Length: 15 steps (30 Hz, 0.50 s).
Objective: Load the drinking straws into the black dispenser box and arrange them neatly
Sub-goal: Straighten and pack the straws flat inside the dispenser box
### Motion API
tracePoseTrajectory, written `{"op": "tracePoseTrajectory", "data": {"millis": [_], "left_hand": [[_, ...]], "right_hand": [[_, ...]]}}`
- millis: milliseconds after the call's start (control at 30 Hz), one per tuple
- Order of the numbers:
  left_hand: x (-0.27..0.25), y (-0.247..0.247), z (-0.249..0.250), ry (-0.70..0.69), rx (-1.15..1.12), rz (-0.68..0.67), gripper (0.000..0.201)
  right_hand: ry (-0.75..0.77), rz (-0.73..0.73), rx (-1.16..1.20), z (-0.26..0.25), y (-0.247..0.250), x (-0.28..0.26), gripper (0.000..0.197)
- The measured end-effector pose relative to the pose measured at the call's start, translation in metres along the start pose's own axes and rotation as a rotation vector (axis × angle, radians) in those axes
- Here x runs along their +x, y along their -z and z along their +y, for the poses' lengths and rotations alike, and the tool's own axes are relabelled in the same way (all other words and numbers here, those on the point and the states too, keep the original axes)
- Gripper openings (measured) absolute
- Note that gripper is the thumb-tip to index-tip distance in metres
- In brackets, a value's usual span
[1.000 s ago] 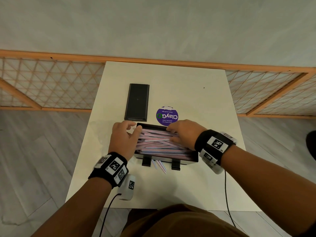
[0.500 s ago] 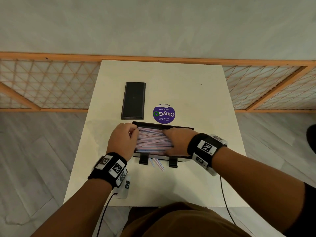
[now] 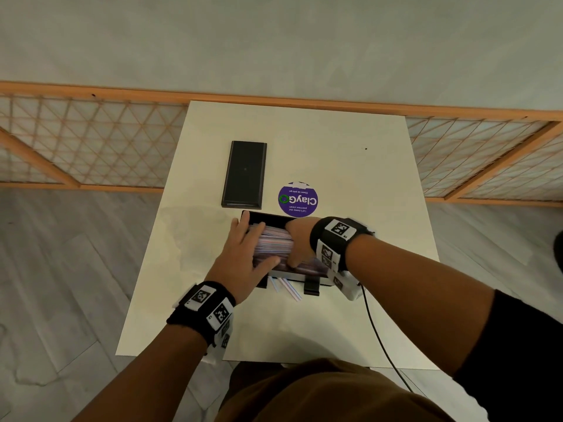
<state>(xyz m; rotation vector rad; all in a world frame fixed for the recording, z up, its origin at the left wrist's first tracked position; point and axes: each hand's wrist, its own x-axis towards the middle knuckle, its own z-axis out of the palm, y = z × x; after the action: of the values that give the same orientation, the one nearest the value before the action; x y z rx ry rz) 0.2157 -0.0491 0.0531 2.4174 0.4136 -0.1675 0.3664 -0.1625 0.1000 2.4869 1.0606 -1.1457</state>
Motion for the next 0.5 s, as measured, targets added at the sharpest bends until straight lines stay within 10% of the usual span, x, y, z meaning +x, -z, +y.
{"op": "tracePoseTrajectory", "data": {"millis": [500], "left_hand": [[0.000,0.013,-0.002,0.027,-0.026,0.101,0.054]], "right_hand": [[0.016,0.126,-0.034,0.013,-0.004,-0.017,0.046]]}}
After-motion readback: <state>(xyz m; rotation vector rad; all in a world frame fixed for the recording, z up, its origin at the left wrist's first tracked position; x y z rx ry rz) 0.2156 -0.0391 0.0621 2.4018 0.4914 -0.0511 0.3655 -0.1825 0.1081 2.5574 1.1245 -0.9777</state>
